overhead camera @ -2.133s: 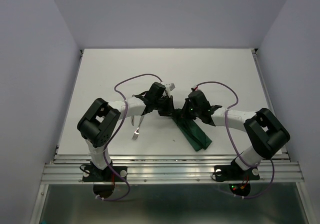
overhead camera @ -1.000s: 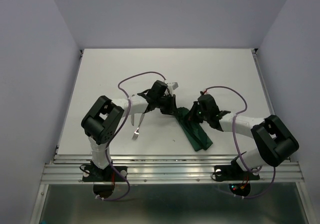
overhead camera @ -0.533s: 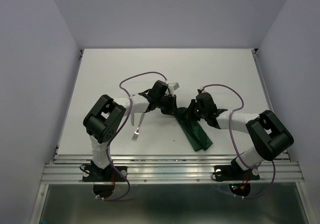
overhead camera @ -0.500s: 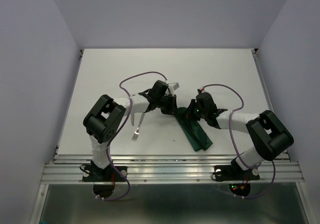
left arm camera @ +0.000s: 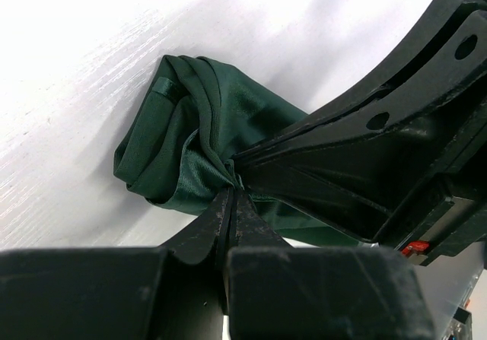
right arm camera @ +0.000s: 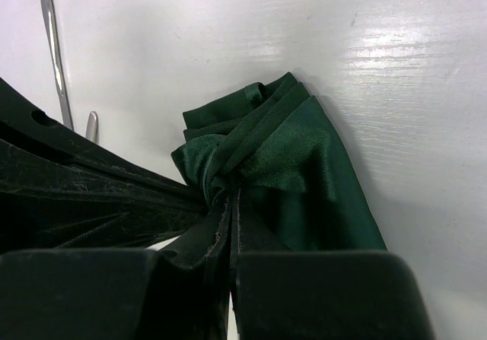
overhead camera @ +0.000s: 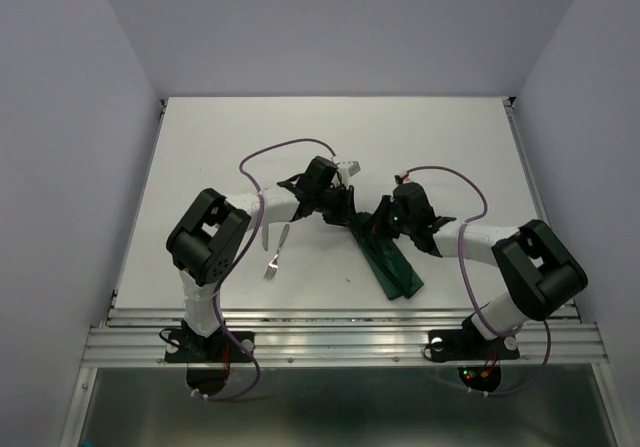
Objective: Fold the napkin into a case and place the utensils inside
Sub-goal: Stuff the top corner of the smaller-rectangle-folded napkin into the folded napkin.
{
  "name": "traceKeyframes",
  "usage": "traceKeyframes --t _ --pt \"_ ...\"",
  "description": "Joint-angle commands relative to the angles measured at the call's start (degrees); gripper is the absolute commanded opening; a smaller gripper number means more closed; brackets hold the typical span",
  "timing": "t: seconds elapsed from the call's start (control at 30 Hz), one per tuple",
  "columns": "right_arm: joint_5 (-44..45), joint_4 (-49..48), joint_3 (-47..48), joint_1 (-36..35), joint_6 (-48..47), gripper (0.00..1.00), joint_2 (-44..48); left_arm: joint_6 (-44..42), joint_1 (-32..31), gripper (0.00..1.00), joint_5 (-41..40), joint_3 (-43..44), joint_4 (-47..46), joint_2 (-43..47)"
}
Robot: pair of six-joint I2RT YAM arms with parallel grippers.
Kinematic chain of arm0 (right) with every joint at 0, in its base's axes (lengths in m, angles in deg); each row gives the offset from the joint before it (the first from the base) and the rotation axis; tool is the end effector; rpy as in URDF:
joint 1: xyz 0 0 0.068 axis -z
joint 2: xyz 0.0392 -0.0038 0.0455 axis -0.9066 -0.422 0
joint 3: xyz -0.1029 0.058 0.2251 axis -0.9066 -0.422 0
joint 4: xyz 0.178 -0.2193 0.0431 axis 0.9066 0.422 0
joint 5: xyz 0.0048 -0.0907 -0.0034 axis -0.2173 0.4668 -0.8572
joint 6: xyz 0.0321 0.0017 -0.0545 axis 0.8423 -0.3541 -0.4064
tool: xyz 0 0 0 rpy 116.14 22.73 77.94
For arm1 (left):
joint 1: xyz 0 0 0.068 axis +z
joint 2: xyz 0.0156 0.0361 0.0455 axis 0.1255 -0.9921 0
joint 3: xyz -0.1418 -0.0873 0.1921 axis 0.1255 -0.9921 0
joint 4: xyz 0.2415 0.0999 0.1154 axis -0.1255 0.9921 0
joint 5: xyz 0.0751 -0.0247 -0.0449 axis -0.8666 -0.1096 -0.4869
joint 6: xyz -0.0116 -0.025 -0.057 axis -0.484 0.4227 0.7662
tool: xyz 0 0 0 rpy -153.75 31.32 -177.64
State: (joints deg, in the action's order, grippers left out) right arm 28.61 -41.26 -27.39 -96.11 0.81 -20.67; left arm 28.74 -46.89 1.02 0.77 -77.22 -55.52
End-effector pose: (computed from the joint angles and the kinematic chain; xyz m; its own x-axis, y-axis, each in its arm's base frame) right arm 0.2710 0.1724 0.1083 -0.8091 0.3348 -0.4829 -0.0586 0.7717 0.6333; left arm 0.3104 -0.2889 0.1357 -0.7840 0.1911 -0.5907 0.5851 0.5454 -0.6002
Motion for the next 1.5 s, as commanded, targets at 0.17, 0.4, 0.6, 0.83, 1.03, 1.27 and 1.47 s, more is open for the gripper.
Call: traceKeyframes --t 0.17,0.4,0.6,0.83,1.03,1.27,1.47 --pt "-3.2 -9.2 2.5 0.0 2.0 0.01 -5.1 -1.5 -0.3 0.0 2.4 2.6 -0.6 -0.6" --pt "-1.0 -9.2 2.2 0.0 4.3 0.01 -10.2 -1.9 -0.3 0.0 2.5 2.6 -0.6 -0.2" --pt "1.5 -8.3 0.2 0.0 4.9 0.01 -10.2 -3.1 0.1 0.0 2.0 1.5 -0.5 0.3" --pt "2.4 -8.1 -2.9 0.5 5.4 0.01 -6.0 -6.5 0.9 0.0 6.2 -2.8 -4.7 3.5" --pt "4.7 -5.4 -4.8 0.5 5.6 0.01 2.2 -10.0 0.5 0.0 13.0 -0.9 -6.0 1.8" --pt "8.1 -1.1 -6.4 1.5 6.1 0.01 11.1 -12.1 -0.7 0.0 16.0 1.3 -6.7 -0.5" --pt "7.8 0.7 -9.0 4.0 6.3 0.02 15.5 -13.1 -0.9 0.0 17.0 1.4 -7.0 -0.8"
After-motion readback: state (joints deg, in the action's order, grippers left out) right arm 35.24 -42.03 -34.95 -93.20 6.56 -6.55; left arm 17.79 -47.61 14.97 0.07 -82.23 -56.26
